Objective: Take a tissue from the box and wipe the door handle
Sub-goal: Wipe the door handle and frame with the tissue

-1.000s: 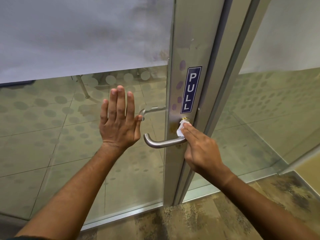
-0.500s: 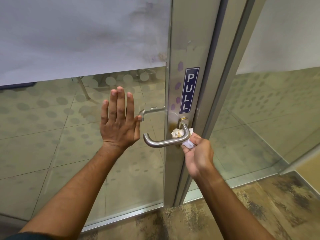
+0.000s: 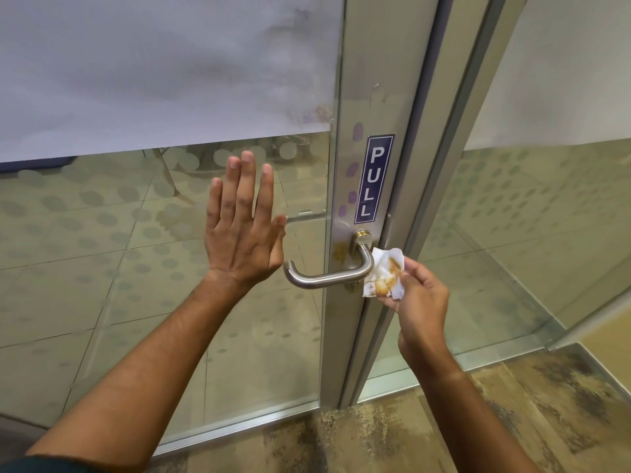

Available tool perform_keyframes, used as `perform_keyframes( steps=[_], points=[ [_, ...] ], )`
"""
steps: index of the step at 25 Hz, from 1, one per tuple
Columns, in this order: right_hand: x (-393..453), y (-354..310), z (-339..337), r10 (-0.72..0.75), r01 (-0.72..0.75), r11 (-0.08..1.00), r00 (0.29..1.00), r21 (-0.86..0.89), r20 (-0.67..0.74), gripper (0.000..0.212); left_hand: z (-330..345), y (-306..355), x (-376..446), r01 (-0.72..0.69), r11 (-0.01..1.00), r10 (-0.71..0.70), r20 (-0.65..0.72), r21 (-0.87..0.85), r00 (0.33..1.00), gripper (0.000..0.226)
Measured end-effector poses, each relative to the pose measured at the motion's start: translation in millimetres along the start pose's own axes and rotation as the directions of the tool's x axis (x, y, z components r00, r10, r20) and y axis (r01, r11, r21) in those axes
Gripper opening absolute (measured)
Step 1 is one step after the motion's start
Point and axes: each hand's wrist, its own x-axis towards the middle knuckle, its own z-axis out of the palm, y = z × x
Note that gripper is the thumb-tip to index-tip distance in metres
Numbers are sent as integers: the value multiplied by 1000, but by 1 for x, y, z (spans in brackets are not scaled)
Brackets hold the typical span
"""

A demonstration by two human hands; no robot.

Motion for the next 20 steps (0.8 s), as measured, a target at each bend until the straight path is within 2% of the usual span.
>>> perform_keyframes(
  steps=[1, 3, 4, 5, 6, 7, 8, 10, 12, 16, 18, 20],
  points=[
    [2, 0, 0, -49, 48, 997, 999, -59, -11, 37, 1, 0, 2, -6, 1000, 6, -2, 16, 1000, 68],
    [6, -3, 1, -302, 291, 912, 953, -291, 5, 33, 3, 1, 2, -12, 998, 12, -3, 56, 1000, 69],
    [7, -6, 3, -463, 450, 794, 883, -408, 74, 32, 5, 0, 1, -15, 997, 15, -3, 71, 1000, 69],
    [7, -9, 5, -596, 597, 641, 783, -483, 177, 32, 6, 0, 0, -21, 996, 21, -5, 83, 1000, 70],
    [9, -11, 9, -667, 699, 486, 684, -524, 295, 32, 6, 0, -1, -27, 995, 28, -9, 93, 1000, 71],
    [11, -14, 13, -672, 753, 361, 619, -550, 406, 31, 7, 0, -1, -30, 995, 31, -12, 98, 999, 71],
    [12, -17, 18, -639, 771, 271, 592, -577, 491, 30, 8, 0, -1, -33, 994, 34, -15, 100, 999, 72],
    [12, -22, 25, -579, 776, 163, 575, -610, 578, 24, 8, -1, -2, -40, 994, 42, -19, 104, 999, 73],
    [18, -25, 27, -574, 800, 102, 533, -591, 622, 18, 9, -1, -2, -39, 993, 41, -17, 108, 999, 74],
    [26, -30, 29, -426, 761, -49, 570, -647, 703, 27, 9, -1, -2, -36, 994, 39, -27, 105, 999, 74],
    [29, -32, 31, -401, 754, -80, 575, -652, 714, 29, 9, -1, -2, -32, 994, 36, -40, 102, 999, 74],
    [30, -30, 30, -496, 784, 31, 551, -620, 671, 23, 10, -1, -2, -27, 995, 31, -46, 95, 998, 74]
  ],
)
